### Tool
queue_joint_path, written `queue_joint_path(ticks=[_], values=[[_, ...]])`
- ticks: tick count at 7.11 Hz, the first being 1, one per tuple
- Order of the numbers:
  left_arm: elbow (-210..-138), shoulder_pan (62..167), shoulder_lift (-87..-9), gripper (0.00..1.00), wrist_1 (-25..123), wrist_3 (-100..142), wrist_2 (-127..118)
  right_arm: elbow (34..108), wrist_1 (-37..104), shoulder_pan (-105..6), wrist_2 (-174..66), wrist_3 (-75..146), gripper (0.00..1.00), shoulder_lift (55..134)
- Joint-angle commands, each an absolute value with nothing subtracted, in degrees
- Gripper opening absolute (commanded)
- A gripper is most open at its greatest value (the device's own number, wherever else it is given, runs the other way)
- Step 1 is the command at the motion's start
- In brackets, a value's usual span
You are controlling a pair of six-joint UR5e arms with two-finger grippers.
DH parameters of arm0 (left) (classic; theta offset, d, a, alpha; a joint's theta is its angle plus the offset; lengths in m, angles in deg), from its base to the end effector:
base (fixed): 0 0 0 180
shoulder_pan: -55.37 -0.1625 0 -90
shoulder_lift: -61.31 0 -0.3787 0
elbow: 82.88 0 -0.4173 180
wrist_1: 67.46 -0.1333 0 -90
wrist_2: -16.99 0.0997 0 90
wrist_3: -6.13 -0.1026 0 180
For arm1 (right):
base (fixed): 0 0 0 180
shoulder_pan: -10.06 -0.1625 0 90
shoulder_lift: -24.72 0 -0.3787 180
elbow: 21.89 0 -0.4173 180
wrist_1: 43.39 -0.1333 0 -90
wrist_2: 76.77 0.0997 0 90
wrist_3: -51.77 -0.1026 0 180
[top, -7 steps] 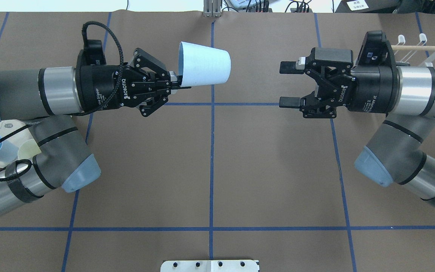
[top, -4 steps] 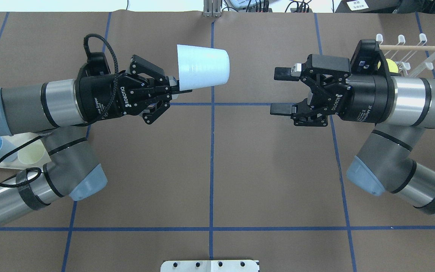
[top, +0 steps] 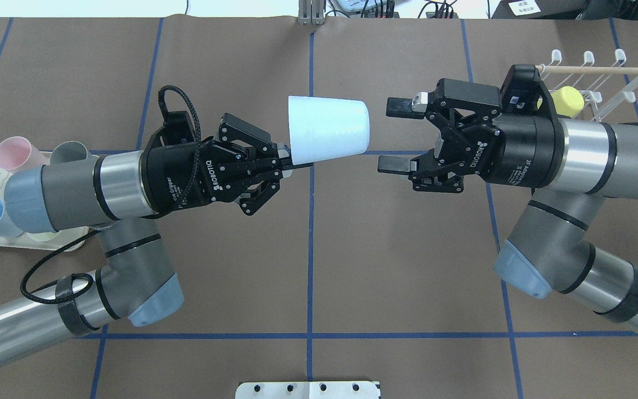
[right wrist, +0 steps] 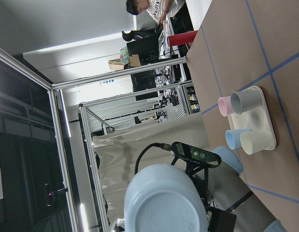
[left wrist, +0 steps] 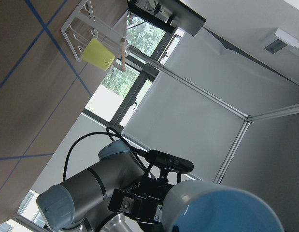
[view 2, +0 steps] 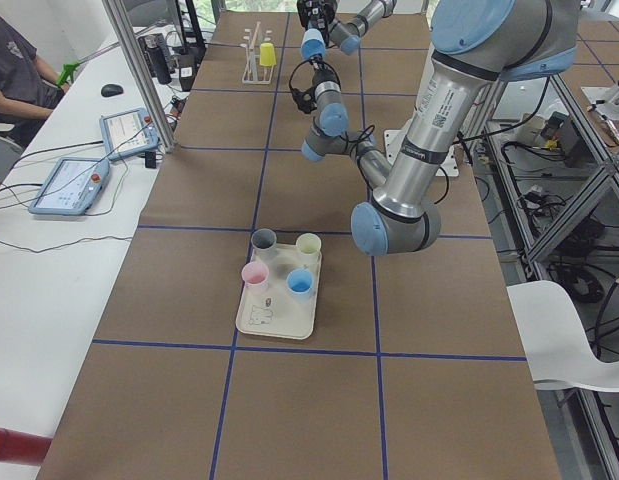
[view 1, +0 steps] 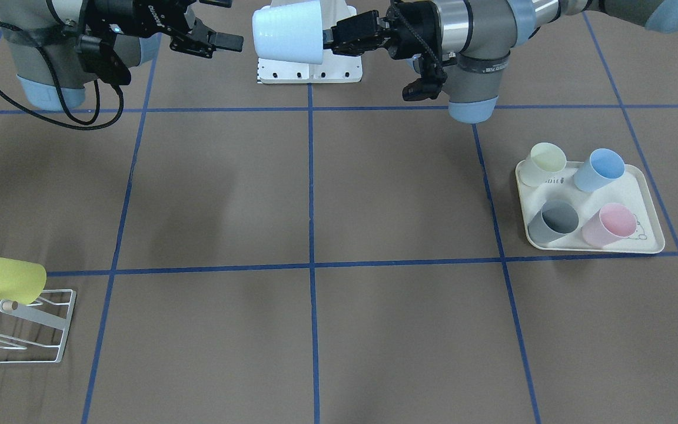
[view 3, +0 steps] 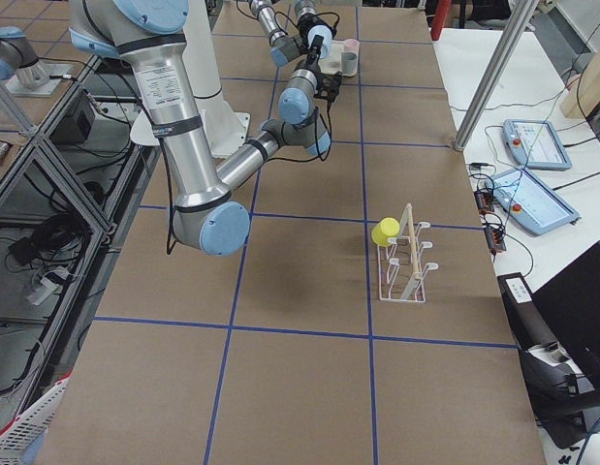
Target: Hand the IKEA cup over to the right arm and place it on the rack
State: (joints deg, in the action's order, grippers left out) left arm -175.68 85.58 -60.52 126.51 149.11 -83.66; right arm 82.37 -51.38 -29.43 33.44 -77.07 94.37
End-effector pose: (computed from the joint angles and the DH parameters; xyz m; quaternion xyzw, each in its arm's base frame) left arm 0.4048 -0.3680 0.1055 -0.2160 0.9066 -0.1687 0.3208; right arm -0.3071 -0.3798 0.1420 -0.0654 -0.9018 0.1254 0.4083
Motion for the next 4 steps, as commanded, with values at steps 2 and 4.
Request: queue_joint_path(ticks=[2,4], values=[[-175.34,84.03,-61.73,0.00,126.52,149.04,-82.85,82.44,-51.39,-27.91,32.30,-77.08,0.96,93.81],[-175.16,82.98,-61.82,0.00,126.52,148.69,-82.85,82.44,-51.39,-27.73,32.30,-77.08,0.96,93.45]])
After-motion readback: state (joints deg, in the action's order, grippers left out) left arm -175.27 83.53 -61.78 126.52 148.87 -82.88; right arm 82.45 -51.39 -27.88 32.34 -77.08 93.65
